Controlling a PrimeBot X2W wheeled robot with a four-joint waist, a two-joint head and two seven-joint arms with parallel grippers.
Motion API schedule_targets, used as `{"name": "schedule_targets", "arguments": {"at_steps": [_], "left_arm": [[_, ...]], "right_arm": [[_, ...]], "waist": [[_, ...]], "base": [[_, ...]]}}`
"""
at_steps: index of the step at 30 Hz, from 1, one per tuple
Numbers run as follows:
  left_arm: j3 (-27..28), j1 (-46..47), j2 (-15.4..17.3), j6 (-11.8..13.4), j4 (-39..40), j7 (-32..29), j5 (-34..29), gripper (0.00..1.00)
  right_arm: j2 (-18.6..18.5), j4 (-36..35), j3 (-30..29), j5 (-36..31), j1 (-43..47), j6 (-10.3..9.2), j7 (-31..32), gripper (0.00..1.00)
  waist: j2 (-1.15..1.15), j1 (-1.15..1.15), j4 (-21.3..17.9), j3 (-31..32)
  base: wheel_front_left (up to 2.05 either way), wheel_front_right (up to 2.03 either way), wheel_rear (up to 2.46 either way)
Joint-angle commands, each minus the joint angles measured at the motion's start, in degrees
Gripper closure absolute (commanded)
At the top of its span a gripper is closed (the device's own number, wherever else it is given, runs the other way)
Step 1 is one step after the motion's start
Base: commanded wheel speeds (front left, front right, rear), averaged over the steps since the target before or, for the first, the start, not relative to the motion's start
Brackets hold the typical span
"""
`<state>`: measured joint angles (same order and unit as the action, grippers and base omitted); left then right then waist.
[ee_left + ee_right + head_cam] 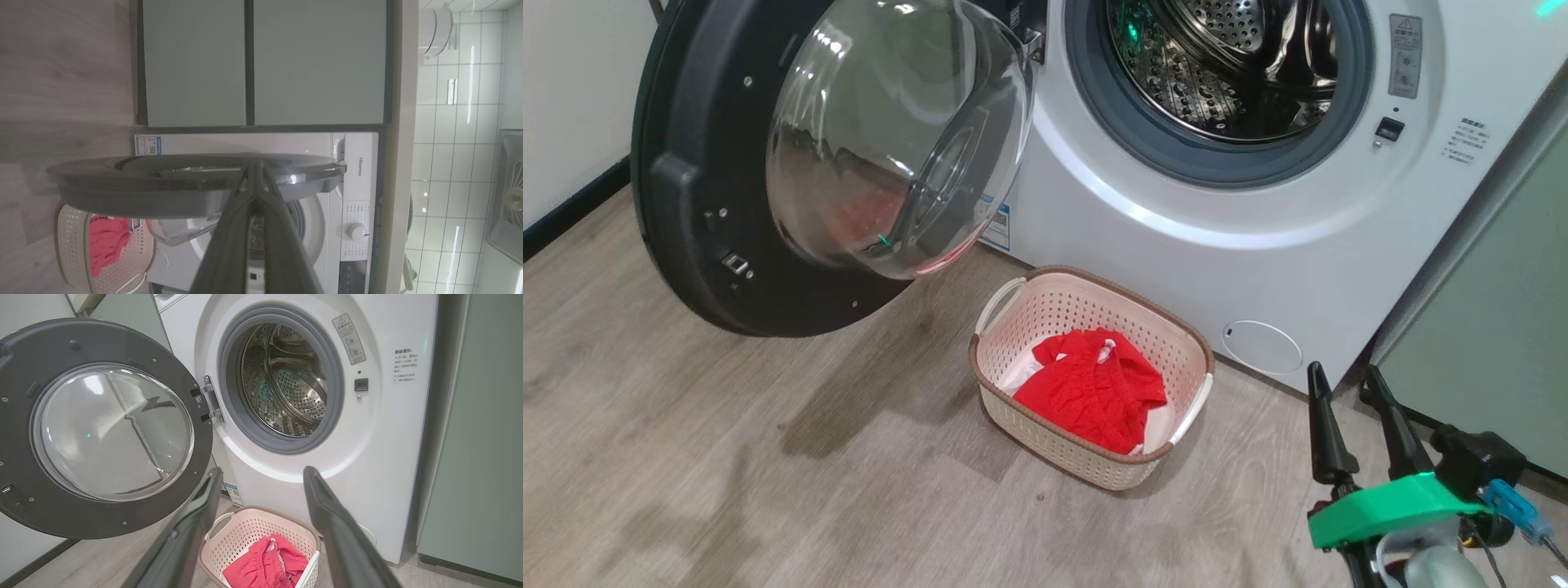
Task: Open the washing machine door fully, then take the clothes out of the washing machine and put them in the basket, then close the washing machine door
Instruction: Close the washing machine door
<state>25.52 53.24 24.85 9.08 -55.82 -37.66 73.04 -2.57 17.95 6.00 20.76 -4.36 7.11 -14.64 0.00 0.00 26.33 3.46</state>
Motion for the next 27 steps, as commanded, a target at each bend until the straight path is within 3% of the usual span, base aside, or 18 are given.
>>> {"name": "schedule_targets", "arguments": {"at_steps": [1,10,17,27], "left_arm": [[-0.9,3.1,0.9,-0.6,2.8,-1.6,-0.6,1.00],[-6.5,6.7,-6.0,-0.9,2.7,-4.9,-2.2,1.00],[-8.5,7.0,-9.5,-2.2,1.1,-5.0,-2.8,1.00],[-11.1,4.3,-17.4,-7.2,-3.1,-4.2,-2.9,1.00]], "right_arm": [[-0.3,-1.9,1.1,0.2,-1.1,0.37,-0.4,0.00],[-0.3,-2.5,0.1,1.1,-0.4,0.37,-0.4,0.00],[-0.3,-2.5,-0.3,1.4,-0.1,0.37,-0.4,0.00],[-0.3,-2.3,-0.9,0.6,0.4,0.37,-0.4,0.00]], "waist": [[0.00,0.00,-0.1,0.1],[0.00,0.00,-1.7,1.3],[0.00,0.00,-5.4,1.1],[0.00,0.00,-9.4,0.9]], "base": [[0.00,0.00,0.00],[0.00,0.00,0.00],[0.00,0.00,0.00],[0.00,0.00,0.00]]}}
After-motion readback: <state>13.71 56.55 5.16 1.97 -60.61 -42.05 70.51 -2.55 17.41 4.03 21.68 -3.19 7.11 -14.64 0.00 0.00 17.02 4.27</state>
